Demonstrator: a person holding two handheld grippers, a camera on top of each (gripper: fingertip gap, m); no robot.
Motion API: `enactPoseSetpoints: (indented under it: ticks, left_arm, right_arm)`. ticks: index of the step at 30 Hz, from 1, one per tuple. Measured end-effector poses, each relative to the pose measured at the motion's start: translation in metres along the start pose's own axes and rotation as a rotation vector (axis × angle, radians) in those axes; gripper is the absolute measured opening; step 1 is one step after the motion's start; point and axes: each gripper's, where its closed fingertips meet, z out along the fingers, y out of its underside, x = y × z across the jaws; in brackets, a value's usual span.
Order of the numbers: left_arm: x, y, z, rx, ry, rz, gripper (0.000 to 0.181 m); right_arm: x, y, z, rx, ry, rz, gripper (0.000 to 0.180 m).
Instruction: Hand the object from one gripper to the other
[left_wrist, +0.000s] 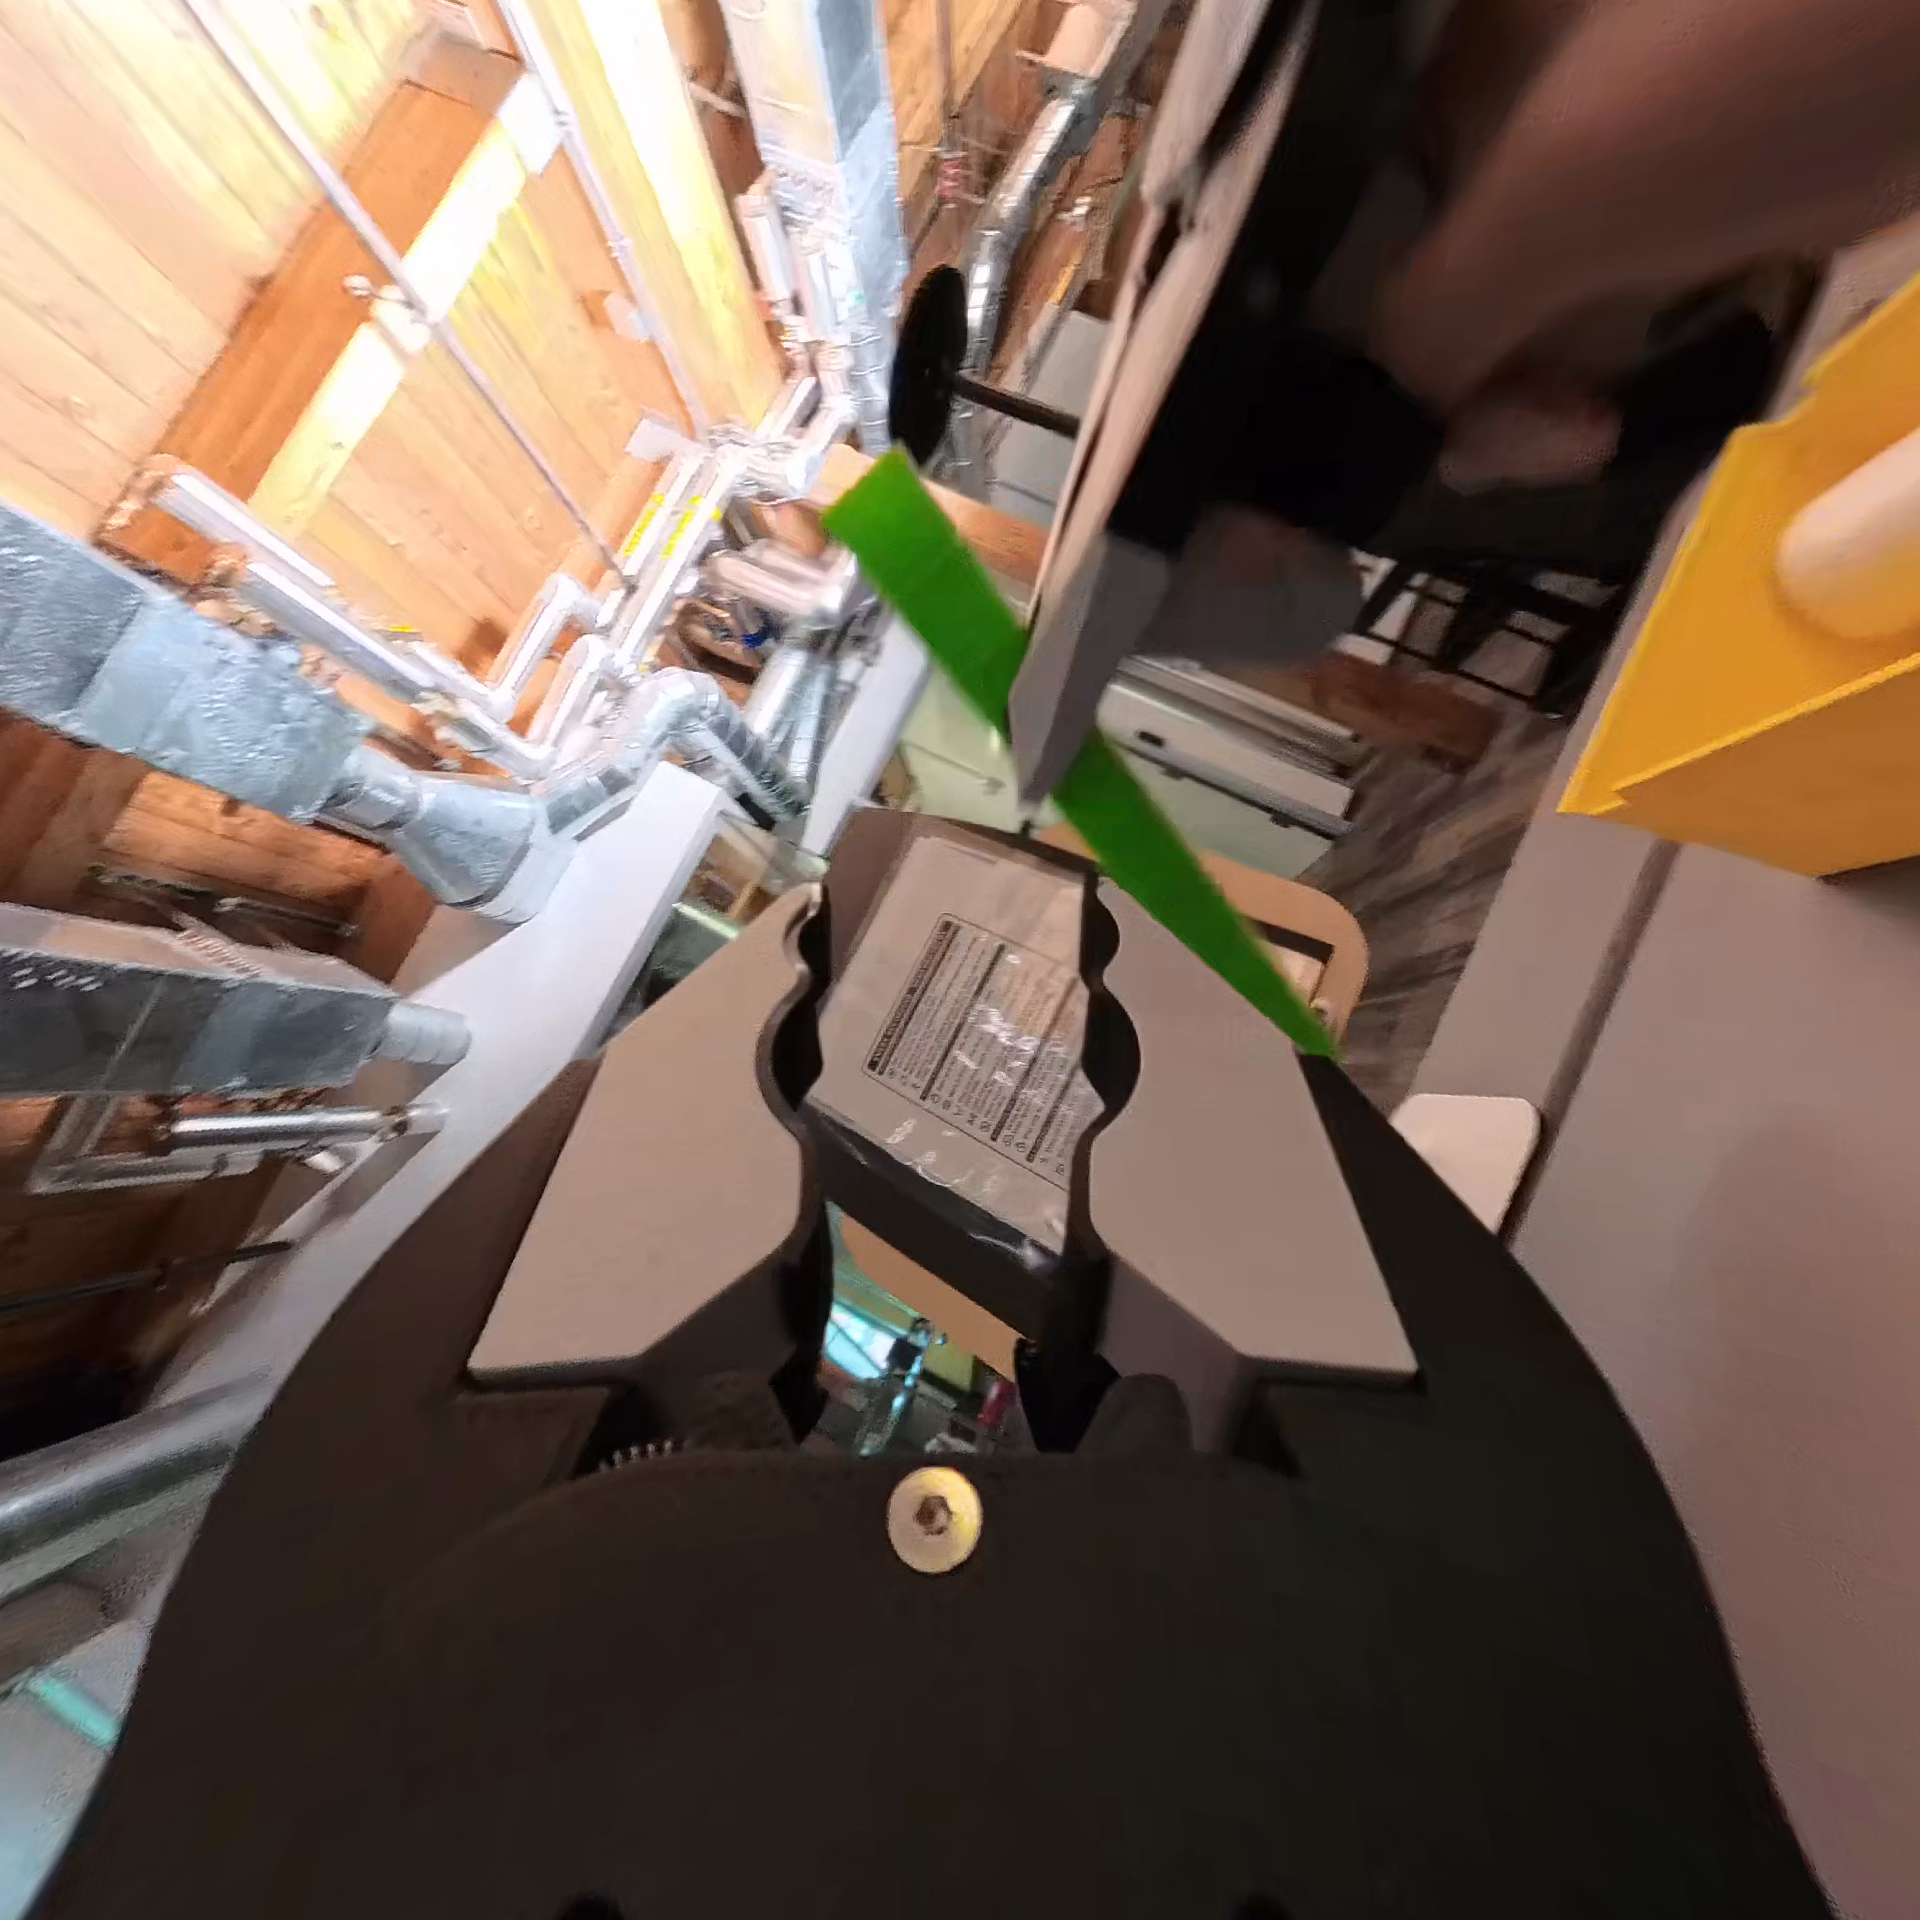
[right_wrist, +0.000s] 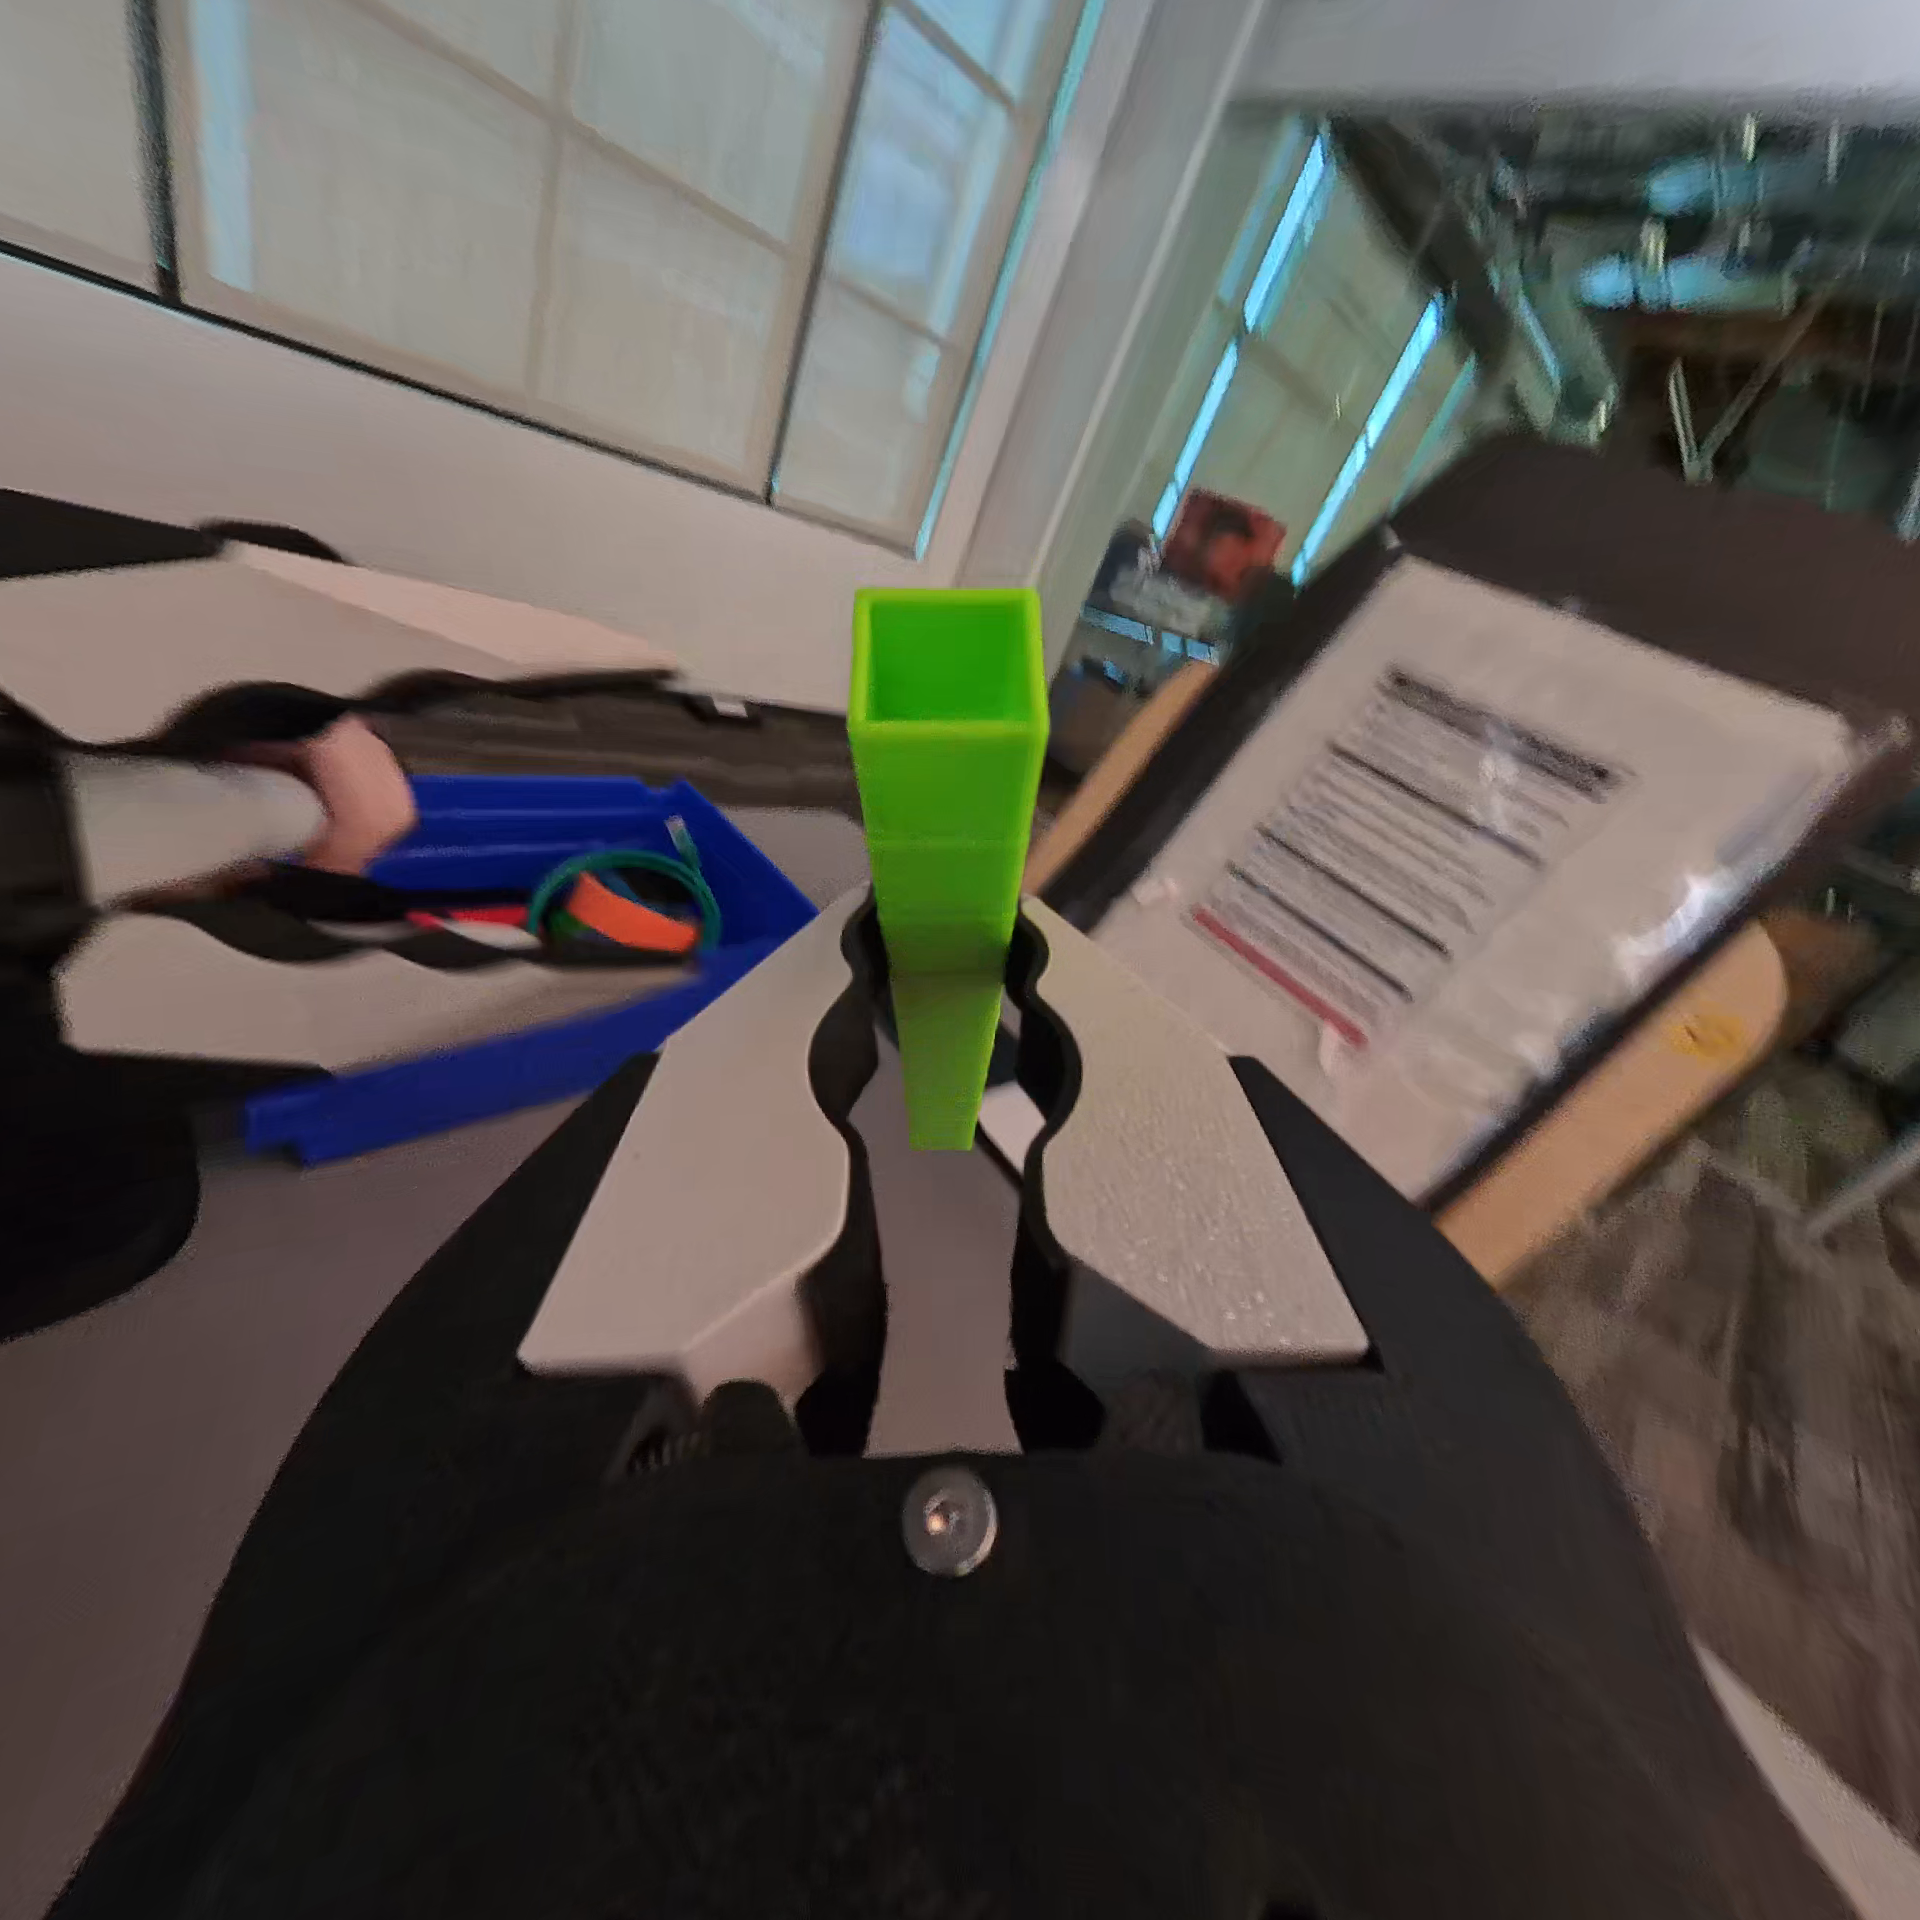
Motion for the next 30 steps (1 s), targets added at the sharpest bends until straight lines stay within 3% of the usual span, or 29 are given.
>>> enactPoseSetpoints:
  ticks: [1,7,11,15,22,30]
  left_arm:
    - [0.001,0.001,-0.001,-0.003,0.039,0.0,0.041]
    - [-0.015,0.037,-0.008,-0.199,0.158,-0.127,0.035]
    - [-0.019,0.058,-0.018,-0.295,0.227,-0.176,0.037]
    - [-0.014,0.049,-0.023,-0.229,0.325,-0.353,0.042]
    - [-0.005,0.035,-0.03,-0.182,0.435,-0.458,0.043]
    - [0.001,0.018,-0.035,-0.137,0.493,-0.472,0.041]
  right_arm:
    - [0.019,0.005,-0.013,-0.046,0.023,0.038,0.021]
    - [0.102,0.041,-0.115,-0.246,0.156,0.388,0.02]
    - [0.109,0.107,-0.156,-0.539,0.216,0.607,0.02]
    - [0.109,0.192,-0.163,-0.892,0.257,0.714,0.02]
    - [0.101,0.284,-0.134,-1.075,0.187,0.964,0.021]
    - [0.105,0.364,-0.147,-1.412,0.315,0.755,0.021]
